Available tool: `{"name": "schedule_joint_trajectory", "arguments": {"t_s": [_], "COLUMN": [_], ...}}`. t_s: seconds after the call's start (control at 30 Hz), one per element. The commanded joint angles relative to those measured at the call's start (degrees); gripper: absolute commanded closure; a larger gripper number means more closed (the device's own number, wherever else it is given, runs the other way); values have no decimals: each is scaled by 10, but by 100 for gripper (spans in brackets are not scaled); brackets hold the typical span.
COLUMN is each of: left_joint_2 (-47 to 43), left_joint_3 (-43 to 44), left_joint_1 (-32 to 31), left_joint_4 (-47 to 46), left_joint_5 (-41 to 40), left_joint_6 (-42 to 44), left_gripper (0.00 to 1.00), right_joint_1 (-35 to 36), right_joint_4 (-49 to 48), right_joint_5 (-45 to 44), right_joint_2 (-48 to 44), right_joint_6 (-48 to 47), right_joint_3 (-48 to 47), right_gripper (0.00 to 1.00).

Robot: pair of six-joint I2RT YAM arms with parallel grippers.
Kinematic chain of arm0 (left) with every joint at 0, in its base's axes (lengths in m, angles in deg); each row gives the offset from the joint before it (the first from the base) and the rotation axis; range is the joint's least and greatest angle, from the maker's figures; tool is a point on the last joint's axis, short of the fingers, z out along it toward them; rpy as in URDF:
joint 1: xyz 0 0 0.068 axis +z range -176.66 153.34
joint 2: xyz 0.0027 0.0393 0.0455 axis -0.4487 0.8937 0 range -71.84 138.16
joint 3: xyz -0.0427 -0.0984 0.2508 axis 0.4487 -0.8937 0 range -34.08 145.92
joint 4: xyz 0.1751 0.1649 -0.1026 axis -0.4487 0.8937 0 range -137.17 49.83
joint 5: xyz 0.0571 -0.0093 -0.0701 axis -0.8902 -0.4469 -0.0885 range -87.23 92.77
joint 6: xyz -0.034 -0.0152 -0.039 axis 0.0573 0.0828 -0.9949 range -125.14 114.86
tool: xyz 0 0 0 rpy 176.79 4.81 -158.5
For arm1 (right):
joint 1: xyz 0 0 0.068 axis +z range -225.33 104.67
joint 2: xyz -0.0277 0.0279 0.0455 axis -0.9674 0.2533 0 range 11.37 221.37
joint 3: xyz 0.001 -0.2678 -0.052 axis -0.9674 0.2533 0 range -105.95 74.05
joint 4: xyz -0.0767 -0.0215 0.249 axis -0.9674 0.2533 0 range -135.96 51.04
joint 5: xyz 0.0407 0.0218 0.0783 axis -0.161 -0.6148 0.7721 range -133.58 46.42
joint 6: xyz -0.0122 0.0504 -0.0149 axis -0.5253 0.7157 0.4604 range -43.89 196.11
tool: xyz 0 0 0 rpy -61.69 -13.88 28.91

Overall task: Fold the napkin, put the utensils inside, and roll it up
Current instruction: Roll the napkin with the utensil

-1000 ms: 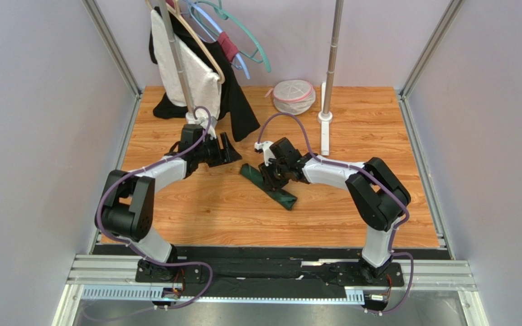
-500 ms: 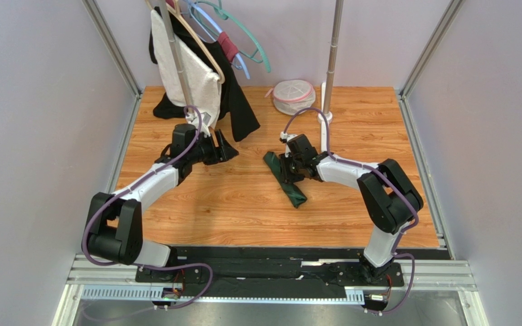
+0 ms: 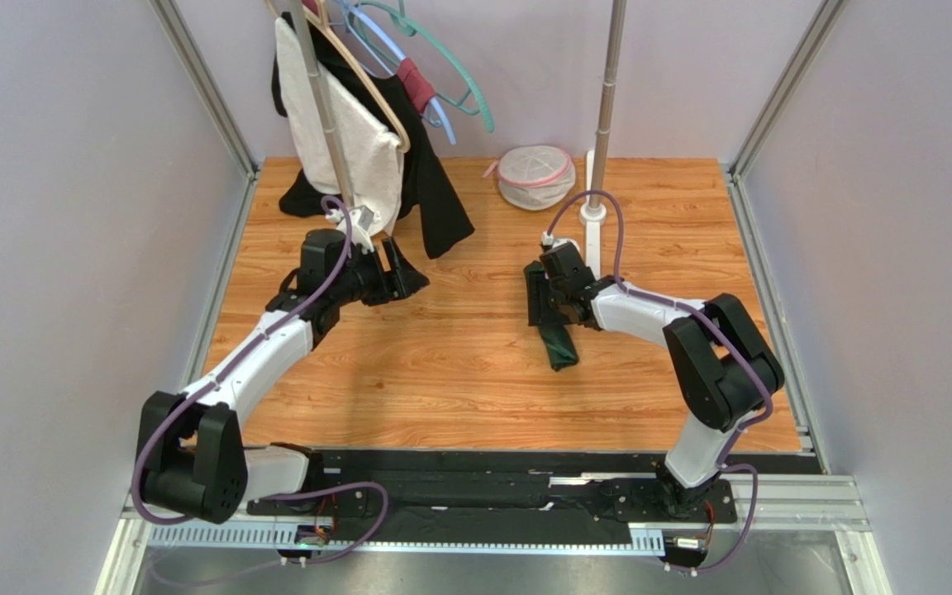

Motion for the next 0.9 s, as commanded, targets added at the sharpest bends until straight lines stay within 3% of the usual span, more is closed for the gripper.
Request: {"name": "schedule_joint_trajectory", "arguments": {"t_s": [0.0,0.1,0.17,0.27,0.53,0.7,0.87], "left_joint_2": [-55,-92,-112,-151,-240,-287,-317], "left_joint_3": [8,12,14,21,71,85,78], "left_joint_1": [2,2,2,8,92,204,236], "left_joint_4": [44,77,106,138,241,278,281], "left_joint_5": [-11,-21,-32,-33,-23,17,25], "left_joint_6": [-1,11,21,29,83,124,162], "left_gripper": [24,23,21,19,17,16,16], "right_joint_1": [-6,-6,-6,-6,-20,-149,-283], "right_joint_4": [68,63,71,78,134,133,113], "right_joint_5": [7,35,50,71,-40,6,43], "right_joint_2": [-20,-57,-75,-121,-251,-345,-437], "right_joint_6": [-20,-35,-43,-52,-70,-66,-27], "right_joint_3": [40,31,23,5,-8,30,73], "right_gripper": [36,34,24,22,18,18,18]}}
